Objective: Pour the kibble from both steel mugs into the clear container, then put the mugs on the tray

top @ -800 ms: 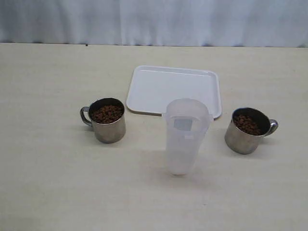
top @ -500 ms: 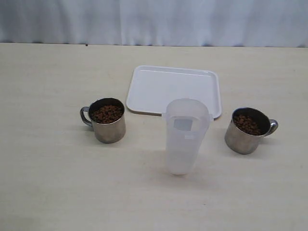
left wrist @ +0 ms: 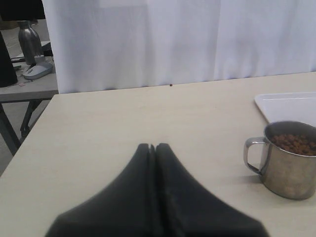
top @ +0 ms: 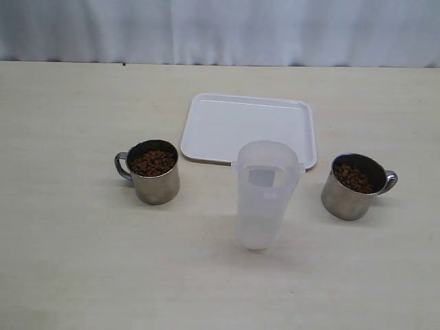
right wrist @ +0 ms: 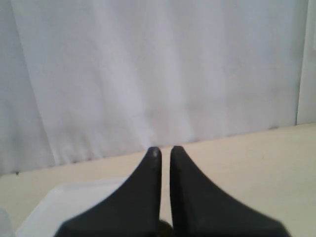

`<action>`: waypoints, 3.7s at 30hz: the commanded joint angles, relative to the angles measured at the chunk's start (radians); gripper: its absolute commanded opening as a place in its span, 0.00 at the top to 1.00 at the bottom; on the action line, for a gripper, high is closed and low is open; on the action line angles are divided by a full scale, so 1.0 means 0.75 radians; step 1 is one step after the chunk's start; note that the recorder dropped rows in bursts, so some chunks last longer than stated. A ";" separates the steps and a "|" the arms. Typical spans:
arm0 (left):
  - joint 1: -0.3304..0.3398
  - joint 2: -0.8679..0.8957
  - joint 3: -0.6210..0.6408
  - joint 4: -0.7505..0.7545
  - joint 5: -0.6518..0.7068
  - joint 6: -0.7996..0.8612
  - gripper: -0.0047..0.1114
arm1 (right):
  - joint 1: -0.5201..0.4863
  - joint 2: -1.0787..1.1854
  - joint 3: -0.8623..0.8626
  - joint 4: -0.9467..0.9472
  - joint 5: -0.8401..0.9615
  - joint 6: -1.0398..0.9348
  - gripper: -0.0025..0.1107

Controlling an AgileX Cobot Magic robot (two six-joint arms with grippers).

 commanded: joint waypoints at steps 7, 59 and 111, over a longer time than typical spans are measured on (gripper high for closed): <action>0.002 -0.004 0.003 0.002 -0.018 0.001 0.96 | 0.006 0.126 0.004 0.016 -0.072 -0.003 0.94; 0.002 -0.004 0.003 0.002 -0.018 0.001 0.96 | 0.168 2.354 -0.417 -0.135 -1.003 -0.097 0.01; 0.002 -0.004 0.003 0.002 -0.018 0.001 0.96 | 0.107 1.395 -0.349 -0.666 -0.704 0.763 0.94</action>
